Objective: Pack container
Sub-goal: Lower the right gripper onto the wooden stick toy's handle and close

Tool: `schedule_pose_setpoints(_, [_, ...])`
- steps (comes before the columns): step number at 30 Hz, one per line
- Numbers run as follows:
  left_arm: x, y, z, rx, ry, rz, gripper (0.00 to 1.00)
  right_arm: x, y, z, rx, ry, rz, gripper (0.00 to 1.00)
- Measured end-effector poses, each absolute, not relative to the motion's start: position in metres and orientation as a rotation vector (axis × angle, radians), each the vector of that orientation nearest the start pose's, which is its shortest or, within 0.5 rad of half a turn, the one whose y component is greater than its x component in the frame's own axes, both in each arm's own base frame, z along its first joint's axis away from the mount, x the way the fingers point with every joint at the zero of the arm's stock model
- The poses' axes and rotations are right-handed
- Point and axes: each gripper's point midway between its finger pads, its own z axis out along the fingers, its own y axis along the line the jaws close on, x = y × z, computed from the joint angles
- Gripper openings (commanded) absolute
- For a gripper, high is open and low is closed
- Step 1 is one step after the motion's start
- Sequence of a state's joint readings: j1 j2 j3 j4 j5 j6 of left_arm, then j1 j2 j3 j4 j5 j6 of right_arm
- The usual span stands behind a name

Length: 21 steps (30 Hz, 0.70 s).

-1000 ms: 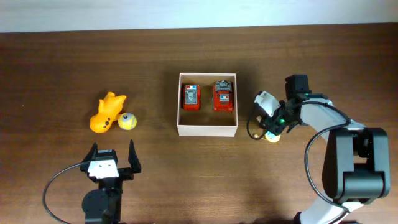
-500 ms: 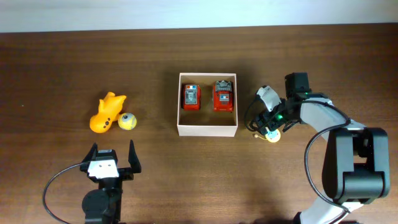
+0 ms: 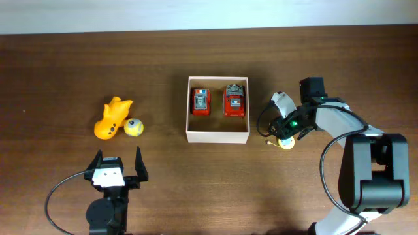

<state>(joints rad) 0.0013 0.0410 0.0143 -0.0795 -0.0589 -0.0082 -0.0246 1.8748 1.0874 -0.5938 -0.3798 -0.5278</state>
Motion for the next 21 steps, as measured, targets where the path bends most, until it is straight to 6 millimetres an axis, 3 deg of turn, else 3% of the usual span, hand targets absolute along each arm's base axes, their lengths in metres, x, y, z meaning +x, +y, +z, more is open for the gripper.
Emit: schedule_pose_setpoints(21, [0.247,0.01,0.152,-0.052,1.676,0.044,0.99,0.368,0.034,0.0,-0.746,2.754,0.261,0.31])
